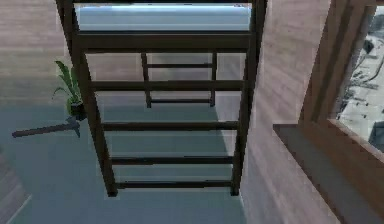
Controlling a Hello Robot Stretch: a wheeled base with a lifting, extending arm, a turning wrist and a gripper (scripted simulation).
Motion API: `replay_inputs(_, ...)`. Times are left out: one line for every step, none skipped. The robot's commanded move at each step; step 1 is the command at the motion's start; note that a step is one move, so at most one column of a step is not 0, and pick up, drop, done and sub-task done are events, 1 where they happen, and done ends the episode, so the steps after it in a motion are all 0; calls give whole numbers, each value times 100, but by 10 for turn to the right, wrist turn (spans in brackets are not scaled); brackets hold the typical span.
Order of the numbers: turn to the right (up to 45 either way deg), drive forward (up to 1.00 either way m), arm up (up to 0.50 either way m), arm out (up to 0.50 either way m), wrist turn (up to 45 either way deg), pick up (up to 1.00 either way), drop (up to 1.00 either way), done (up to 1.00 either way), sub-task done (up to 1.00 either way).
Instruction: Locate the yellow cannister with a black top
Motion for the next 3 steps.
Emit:
replay_inputs(-390, 0, 0, 0, 0, 0, 0, 0, 0)
replay_inputs(0, 100, 0, 0, 0, 0, 0, 0, 0)
replay_inputs(-30, 0, 0, 0, 0, 0, 0, 0, 0)
